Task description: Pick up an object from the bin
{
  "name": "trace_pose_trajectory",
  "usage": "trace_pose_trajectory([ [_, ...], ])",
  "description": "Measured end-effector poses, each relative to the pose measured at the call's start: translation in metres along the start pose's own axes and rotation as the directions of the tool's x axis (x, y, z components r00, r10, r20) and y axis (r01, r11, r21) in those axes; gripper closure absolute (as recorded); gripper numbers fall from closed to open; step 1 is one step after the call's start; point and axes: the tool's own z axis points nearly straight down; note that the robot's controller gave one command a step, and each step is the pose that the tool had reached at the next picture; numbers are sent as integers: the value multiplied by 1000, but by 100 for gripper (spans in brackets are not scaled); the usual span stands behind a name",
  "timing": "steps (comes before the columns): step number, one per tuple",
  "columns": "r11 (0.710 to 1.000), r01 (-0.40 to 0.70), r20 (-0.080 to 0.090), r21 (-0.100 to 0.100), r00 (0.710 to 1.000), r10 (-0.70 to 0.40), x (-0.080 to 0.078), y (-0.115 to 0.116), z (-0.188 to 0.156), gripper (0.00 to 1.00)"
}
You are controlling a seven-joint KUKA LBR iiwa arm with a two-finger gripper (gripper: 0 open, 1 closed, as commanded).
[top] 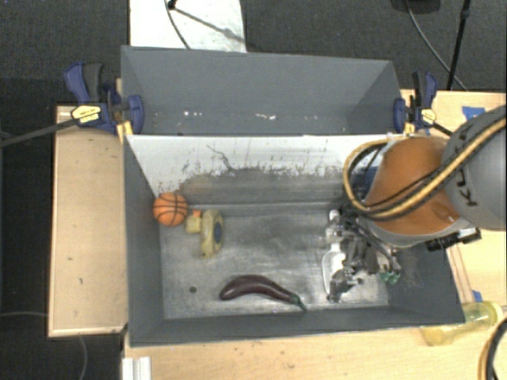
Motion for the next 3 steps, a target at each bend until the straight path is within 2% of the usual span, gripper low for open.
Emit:
trace_pose_trajectory([
  [1, 998, -68, -3, -6, 998, 68, 8, 93, 46, 100],
  [2, 998, -68, -3, -6, 998, 68, 8, 93, 46, 100],
  [3, 992, -127, -6, -1, 992, 127, 3, 95, -79, 100],
])
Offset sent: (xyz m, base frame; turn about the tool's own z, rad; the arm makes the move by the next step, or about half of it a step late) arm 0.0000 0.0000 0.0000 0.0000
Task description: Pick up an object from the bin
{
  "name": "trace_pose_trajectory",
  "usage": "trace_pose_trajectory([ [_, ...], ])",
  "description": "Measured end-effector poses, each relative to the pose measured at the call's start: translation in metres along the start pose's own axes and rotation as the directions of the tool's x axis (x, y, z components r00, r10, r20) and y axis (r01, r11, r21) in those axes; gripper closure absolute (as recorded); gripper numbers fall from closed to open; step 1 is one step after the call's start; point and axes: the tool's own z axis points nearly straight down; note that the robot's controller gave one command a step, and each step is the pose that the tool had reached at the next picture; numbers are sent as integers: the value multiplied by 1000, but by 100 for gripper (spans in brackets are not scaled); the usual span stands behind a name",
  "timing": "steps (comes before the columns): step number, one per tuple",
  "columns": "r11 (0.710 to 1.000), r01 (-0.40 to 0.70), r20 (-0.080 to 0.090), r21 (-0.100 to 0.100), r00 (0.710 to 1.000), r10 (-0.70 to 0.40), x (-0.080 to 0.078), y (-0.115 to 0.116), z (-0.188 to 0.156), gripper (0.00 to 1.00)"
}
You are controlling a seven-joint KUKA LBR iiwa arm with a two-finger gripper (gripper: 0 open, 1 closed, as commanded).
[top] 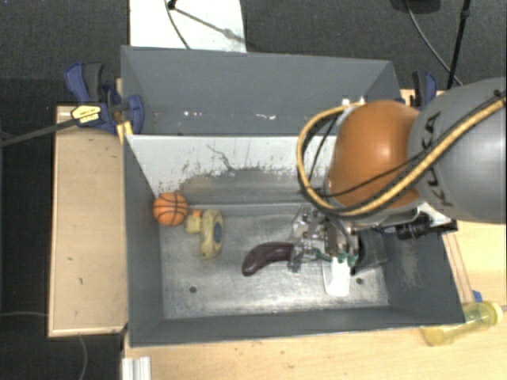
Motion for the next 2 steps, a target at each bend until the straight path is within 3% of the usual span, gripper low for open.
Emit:
trace_pose_trajectory([
  [1, 1000, 2, 0, 0, 1000, -2, 0, 0, 0, 100],
  [2, 997, 83, -4, 1, 997, -83, -11, -9, -40, 100],
])
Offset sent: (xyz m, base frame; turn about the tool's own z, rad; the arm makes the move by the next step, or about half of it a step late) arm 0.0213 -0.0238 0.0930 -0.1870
